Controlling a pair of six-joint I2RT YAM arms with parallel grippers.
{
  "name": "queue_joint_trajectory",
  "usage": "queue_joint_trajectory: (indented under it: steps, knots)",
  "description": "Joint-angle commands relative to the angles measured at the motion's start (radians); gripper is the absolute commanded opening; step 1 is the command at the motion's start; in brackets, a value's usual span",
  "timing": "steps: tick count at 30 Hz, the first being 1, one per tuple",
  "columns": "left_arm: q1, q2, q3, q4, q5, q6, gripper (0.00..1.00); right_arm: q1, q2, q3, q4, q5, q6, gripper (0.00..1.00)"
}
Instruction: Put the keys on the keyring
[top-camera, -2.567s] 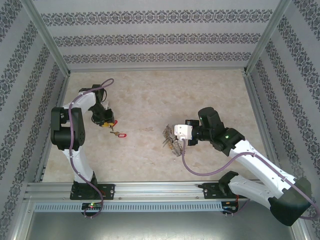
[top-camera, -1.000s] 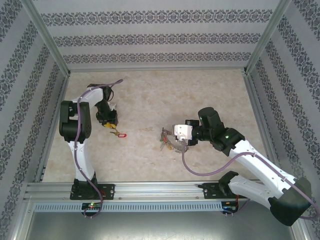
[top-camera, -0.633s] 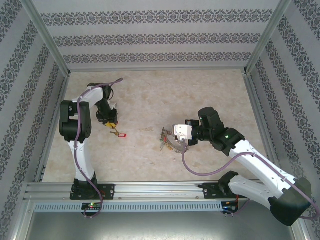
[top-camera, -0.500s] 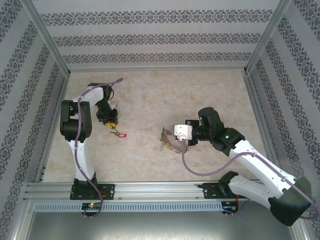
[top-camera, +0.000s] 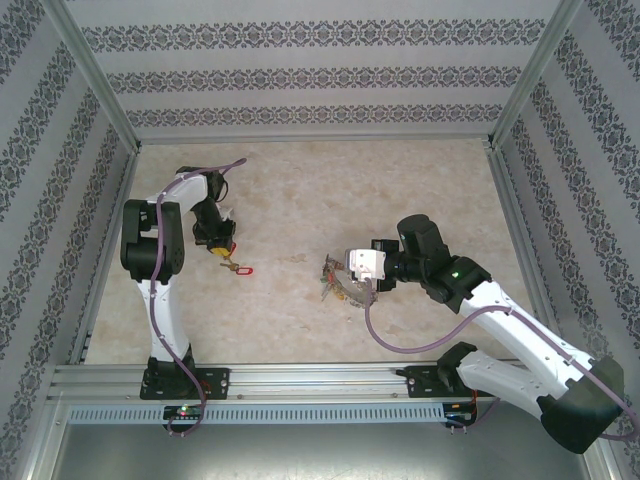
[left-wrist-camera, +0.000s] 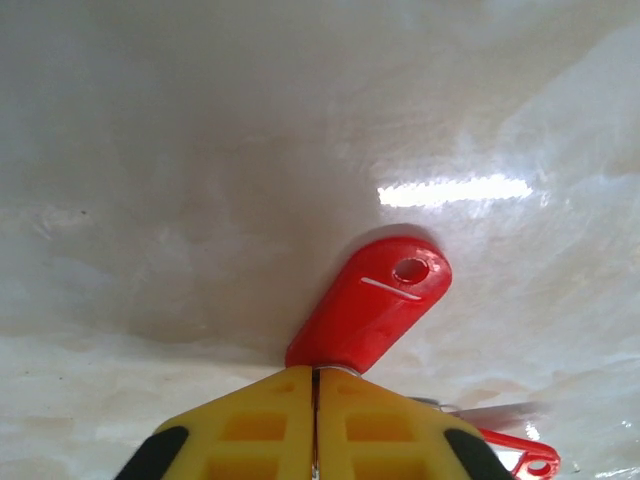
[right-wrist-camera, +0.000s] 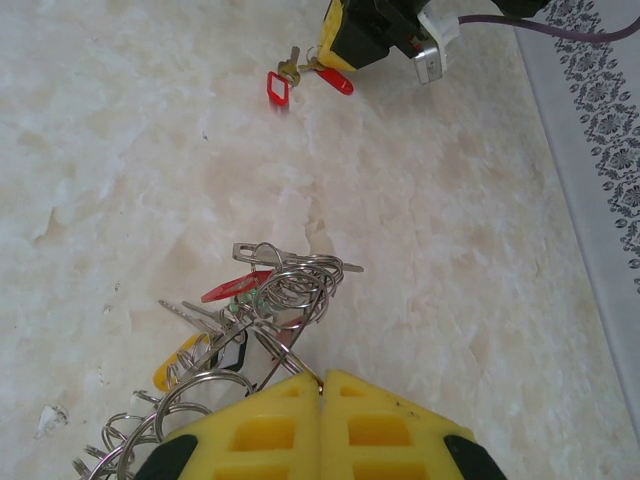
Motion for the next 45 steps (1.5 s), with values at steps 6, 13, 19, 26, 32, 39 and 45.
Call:
queue_joint_trajectory:
  steps: [6, 13, 19, 26, 32, 39, 45]
  knots:
    - [-0.008, -0.004, 0.017, -0.049, 0.012, -0.021, 0.00, -0.012, -0.019, -0.001, 0.019, -0.042, 0.009, 0.00]
    - [-0.060, -0.121, 0.110, -0.061, 0.095, -0.181, 0.00, -0.007, -0.001, 0.015, 0.016, -0.067, 0.012, 0.00]
    - [-0.066, -0.183, 0.232, -0.069, 0.246, -0.481, 0.00, -0.007, 0.047, 0.063, -0.001, -0.023, 0.018, 0.00]
    - [-0.129, -0.245, 0.279, 0.053, 0.405, -0.670, 0.00, 0.020, 0.116, 0.110, 0.009, 0.063, 0.082, 0.00]
    - [-0.250, -0.311, 0.241, 0.246, 0.395, -0.797, 0.00, 0.023, 0.163, 0.143, 0.027, 0.015, 0.152, 0.00]
    - [-0.321, -0.333, 0.203, 0.319, 0.393, -0.843, 0.00, 0.031, 0.194, 0.156, 0.050, 0.008, 0.191, 0.00]
    - [-0.371, -0.394, 0.044, 0.439, 0.397, -0.924, 0.00, 0.030, 0.210, 0.135, 0.098, 0.008, 0.228, 0.00]
